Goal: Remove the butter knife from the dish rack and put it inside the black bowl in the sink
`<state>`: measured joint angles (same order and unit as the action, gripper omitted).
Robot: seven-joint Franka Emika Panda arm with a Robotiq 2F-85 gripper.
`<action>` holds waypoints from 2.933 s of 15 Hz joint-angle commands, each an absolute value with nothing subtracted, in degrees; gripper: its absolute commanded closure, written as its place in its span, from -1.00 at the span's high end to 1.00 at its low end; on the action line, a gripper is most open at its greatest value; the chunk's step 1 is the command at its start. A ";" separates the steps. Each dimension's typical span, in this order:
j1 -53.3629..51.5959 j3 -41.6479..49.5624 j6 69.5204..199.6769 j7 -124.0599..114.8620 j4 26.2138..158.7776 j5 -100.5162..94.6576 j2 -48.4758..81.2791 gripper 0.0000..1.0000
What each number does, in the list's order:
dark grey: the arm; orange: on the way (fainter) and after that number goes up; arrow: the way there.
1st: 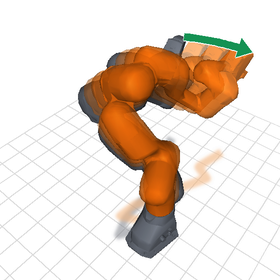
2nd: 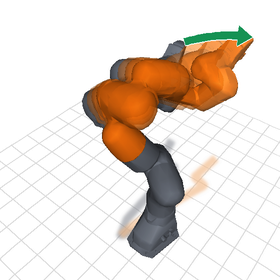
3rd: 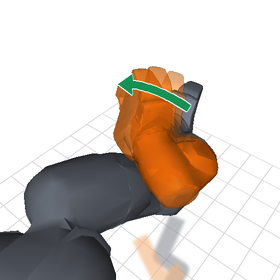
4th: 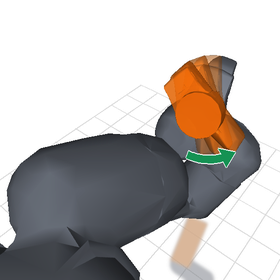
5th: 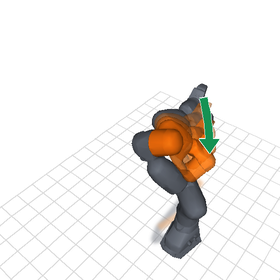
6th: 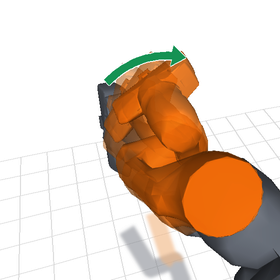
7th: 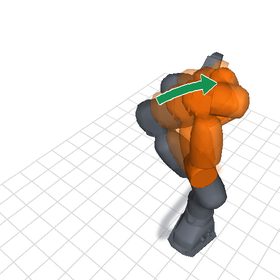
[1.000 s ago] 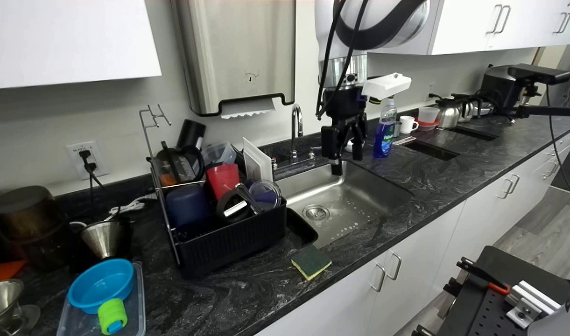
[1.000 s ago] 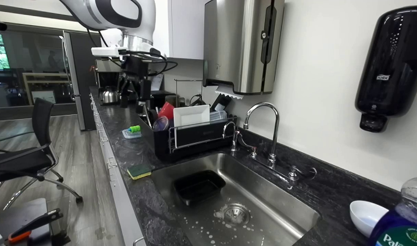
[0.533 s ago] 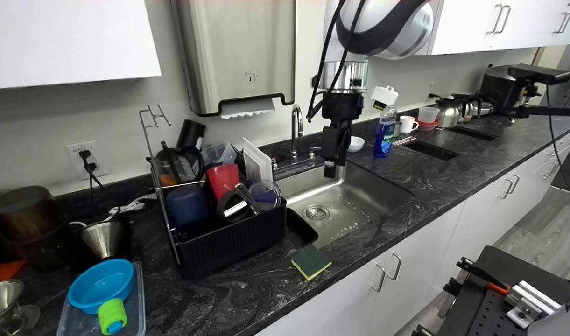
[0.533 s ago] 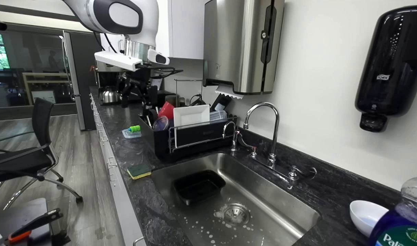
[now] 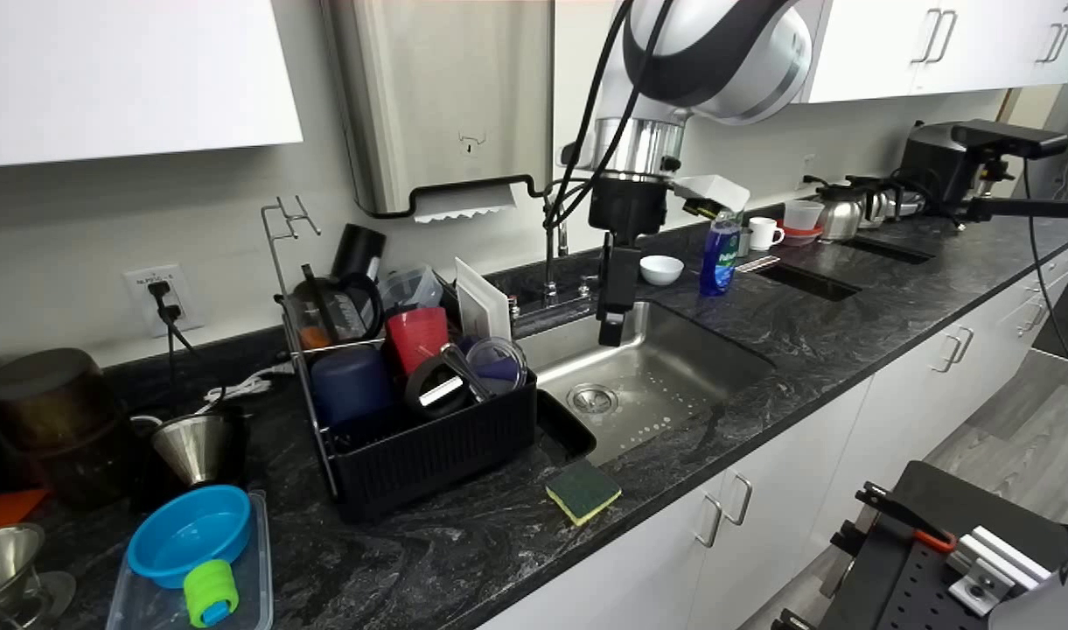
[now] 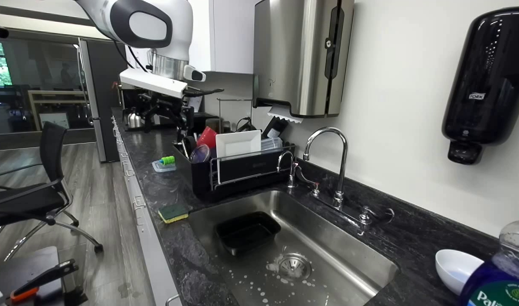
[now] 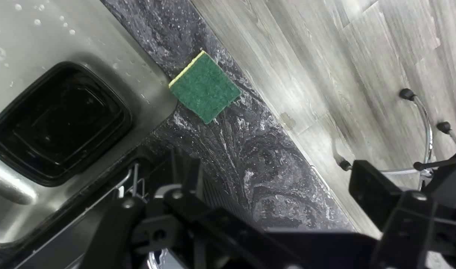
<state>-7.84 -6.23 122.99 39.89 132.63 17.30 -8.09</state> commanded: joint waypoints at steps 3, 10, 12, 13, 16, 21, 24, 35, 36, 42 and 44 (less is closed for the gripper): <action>-8.46 -5.57 123.23 40.71 132.65 17.90 -8.04 1.00; -8.81 -5.42 125.43 43.23 132.72 19.61 -6.92 1.00; -9.22 -5.61 127.52 45.70 132.39 20.27 -5.69 1.00; -9.43 -5.81 128.97 46.66 132.26 20.53 -4.92 1.00; -10.31 -6.54 133.70 50.91 131.78 22.54 -1.97 1.00; -11.10 -8.83 140.66 63.16 130.75 28.91 1.58 1.00; -11.03 -10.30 142.26 71.95 129.28 32.87 3.03 1.00; -9.10 -11.41 139.80 97.68 123.54 42.12 7.87 1.00; -8.93 -11.45 139.75 98.77 123.06 42.26 8.36 1.00; -8.53 -12.31 139.72 101.19 119.69 42.36 11.91 1.00; -8.51 -12.80 139.78 100.80 118.72 41.97 12.86 1.00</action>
<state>-10.04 -11.24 141.14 98.65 120.89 40.82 11.08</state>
